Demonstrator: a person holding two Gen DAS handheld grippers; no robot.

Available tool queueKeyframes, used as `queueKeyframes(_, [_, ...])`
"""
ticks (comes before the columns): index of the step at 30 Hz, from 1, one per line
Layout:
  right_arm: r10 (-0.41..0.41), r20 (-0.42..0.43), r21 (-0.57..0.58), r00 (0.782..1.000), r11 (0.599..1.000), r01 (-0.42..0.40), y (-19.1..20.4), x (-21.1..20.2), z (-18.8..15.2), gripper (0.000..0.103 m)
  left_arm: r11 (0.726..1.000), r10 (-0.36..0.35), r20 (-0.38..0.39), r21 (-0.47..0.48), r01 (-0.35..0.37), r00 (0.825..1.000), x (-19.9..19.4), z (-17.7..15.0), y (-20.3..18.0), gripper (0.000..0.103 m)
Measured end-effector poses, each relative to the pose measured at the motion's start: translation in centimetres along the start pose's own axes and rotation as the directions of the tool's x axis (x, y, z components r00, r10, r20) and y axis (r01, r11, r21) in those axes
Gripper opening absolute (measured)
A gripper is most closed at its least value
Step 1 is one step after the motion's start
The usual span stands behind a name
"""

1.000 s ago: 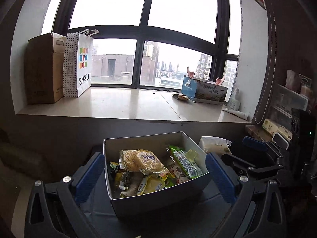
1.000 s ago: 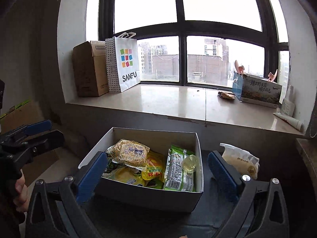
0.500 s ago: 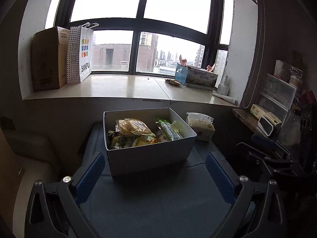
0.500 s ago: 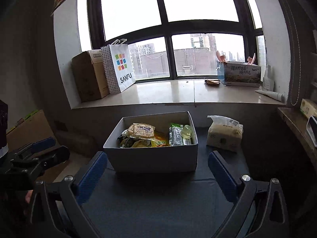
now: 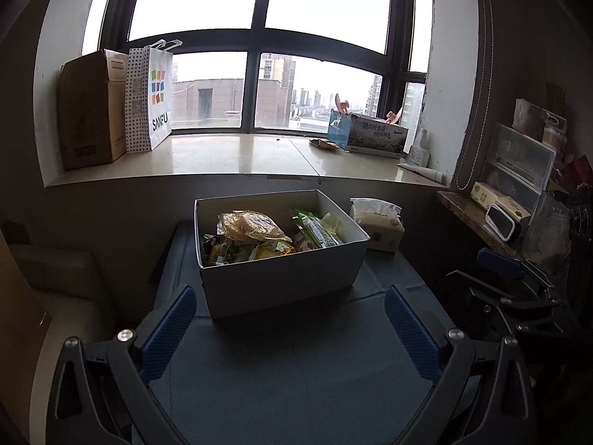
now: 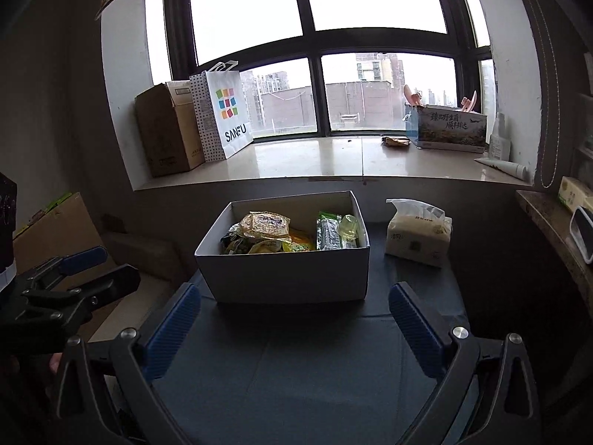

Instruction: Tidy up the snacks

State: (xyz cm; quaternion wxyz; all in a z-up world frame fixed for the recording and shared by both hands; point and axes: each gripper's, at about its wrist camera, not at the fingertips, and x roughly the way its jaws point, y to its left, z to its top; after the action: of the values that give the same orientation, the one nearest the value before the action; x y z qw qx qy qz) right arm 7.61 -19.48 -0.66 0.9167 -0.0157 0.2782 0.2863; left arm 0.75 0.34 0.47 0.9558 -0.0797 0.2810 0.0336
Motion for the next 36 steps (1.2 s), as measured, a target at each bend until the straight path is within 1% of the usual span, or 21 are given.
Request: queueKeyframes(36, [0.002,-0.002,-0.022,1.0,1.0,-0.002,0.22,-0.26,-0.25,0.103,1.0,-0.002,-0.009,0.02,0.002,1.0,0.15,-0.22,-0.43,0.103])
